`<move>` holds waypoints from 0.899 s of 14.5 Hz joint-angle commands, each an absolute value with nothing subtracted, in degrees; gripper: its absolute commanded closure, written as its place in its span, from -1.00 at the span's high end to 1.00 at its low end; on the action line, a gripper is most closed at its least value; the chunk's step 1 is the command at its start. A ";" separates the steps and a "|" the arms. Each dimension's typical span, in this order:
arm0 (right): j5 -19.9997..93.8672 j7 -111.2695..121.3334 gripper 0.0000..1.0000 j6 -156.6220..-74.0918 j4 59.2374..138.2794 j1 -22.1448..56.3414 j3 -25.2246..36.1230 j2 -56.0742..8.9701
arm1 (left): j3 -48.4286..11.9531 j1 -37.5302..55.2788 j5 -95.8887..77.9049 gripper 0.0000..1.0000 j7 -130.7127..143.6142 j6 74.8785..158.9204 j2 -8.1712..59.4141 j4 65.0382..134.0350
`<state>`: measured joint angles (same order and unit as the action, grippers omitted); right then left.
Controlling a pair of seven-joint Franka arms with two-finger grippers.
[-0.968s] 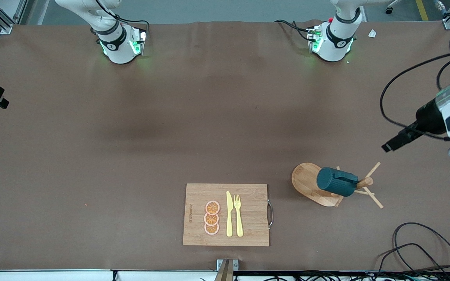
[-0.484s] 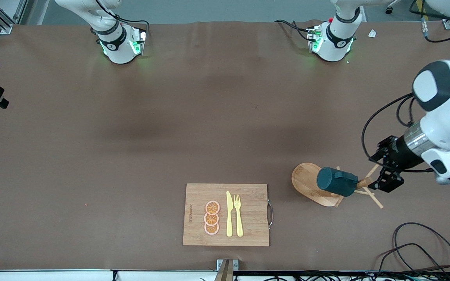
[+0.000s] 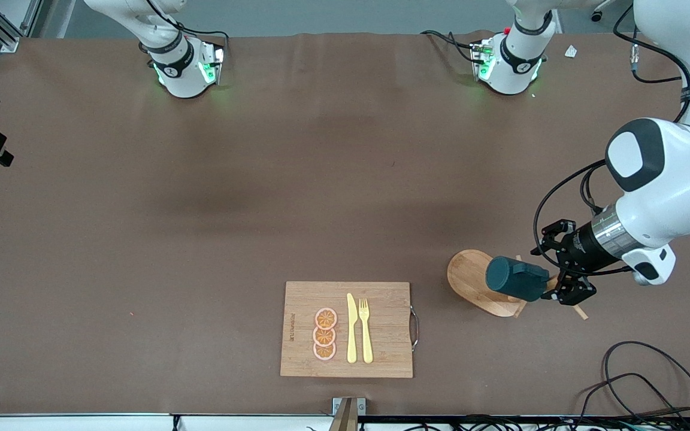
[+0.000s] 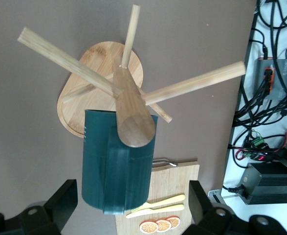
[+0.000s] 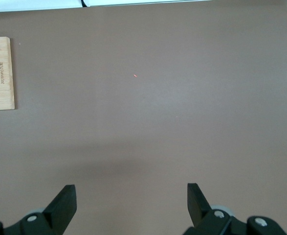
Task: Transfer cup from left to right arm and place
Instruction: 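Grasp the teal mug rim with the left gripper and lift it off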
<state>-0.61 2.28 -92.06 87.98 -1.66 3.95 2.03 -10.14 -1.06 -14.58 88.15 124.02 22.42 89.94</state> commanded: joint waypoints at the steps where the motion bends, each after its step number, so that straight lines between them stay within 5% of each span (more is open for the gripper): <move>1: -1.14 2.90 1.00 -92.20 88.86 -1.93 3.78 3.34 | -10.37 -1.23 -15.56 1.00 88.24 123.58 24.34 88.77; 13: -1.14 2.81 1.00 -92.20 88.86 -1.93 3.78 3.34 | -11.34 -1.14 -16.17 0.95 86.40 122.96 27.42 88.42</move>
